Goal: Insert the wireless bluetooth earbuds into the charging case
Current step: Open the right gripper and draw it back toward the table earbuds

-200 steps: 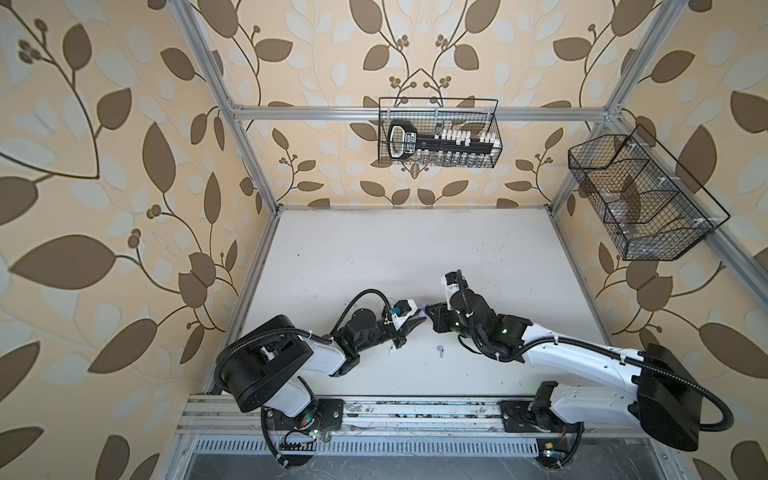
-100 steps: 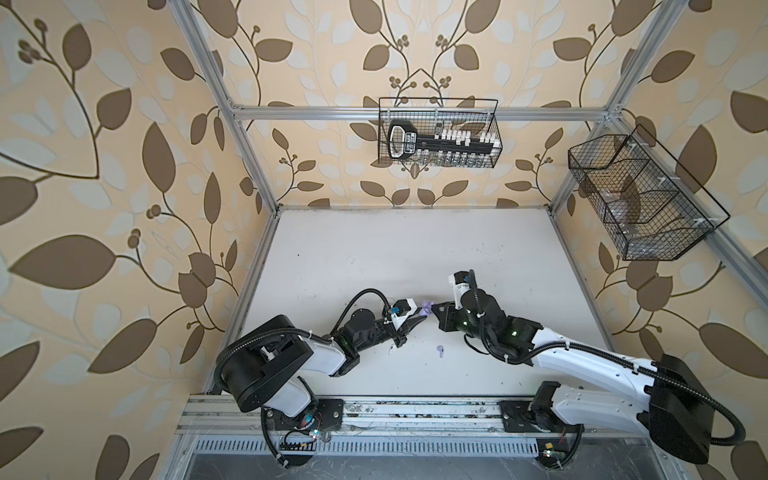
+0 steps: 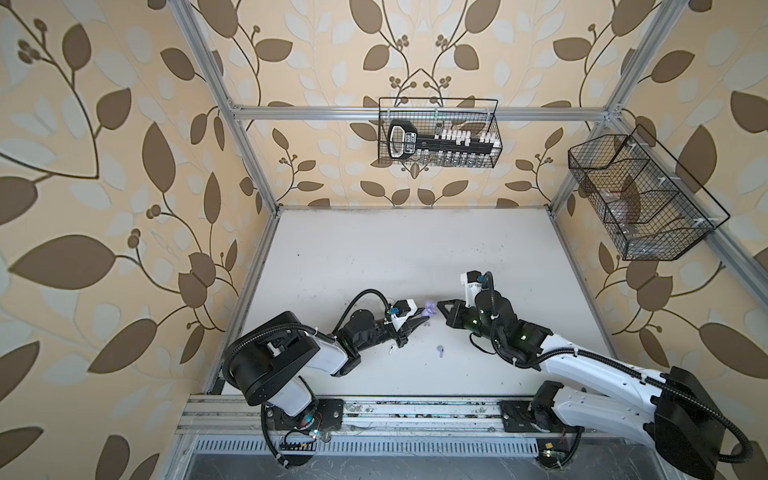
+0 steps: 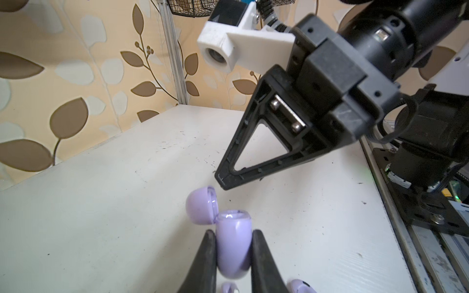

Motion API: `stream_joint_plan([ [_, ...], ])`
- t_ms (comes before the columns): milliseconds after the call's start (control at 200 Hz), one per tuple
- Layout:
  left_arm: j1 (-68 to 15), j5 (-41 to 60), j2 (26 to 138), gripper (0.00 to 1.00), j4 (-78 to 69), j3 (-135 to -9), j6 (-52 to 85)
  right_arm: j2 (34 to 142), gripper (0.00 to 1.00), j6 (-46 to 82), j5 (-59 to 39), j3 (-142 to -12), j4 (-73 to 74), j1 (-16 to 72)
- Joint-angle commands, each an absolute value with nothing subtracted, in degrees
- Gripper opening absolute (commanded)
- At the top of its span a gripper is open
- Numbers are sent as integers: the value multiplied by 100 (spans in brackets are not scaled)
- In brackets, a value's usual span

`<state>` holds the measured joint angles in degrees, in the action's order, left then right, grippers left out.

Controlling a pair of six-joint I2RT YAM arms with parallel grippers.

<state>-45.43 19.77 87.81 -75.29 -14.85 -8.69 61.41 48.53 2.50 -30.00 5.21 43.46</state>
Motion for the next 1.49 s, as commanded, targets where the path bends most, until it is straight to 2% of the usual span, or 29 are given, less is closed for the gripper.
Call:
stream_joint_plan([
  [0,-4588,1660,8716,0,-7904,-1435,-968,6270,24,4648,607,-3310,-398,4236],
  [220,-4588,754,8469,0,-7708,-1309,-1164,7139,33,3995,480,-3685,-1018,4158],
  [430,-4571,-431,8282,0,-7442,-1209,-1310,7768,40,3649,610,-4093,-1265,4674],
  [540,-4536,-808,8053,0,-7427,-1152,-1292,7948,40,3551,528,-4181,-1352,4766],
  [640,-4518,-878,7995,0,-7406,-1126,-1288,8147,37,3557,352,-4183,-1216,4837],
  [870,-4500,-1038,7916,0,-7341,-1100,-1266,8743,38,3465,292,-4457,-1335,5141],
  [1165,-4491,-953,7875,0,-7273,-1122,-1231,8978,39,3564,478,-4482,-1340,5300],
  [1480,-4491,-959,7808,0,-7216,-1107,-1230,9407,35,3550,754,-4803,-1454,5404],
])
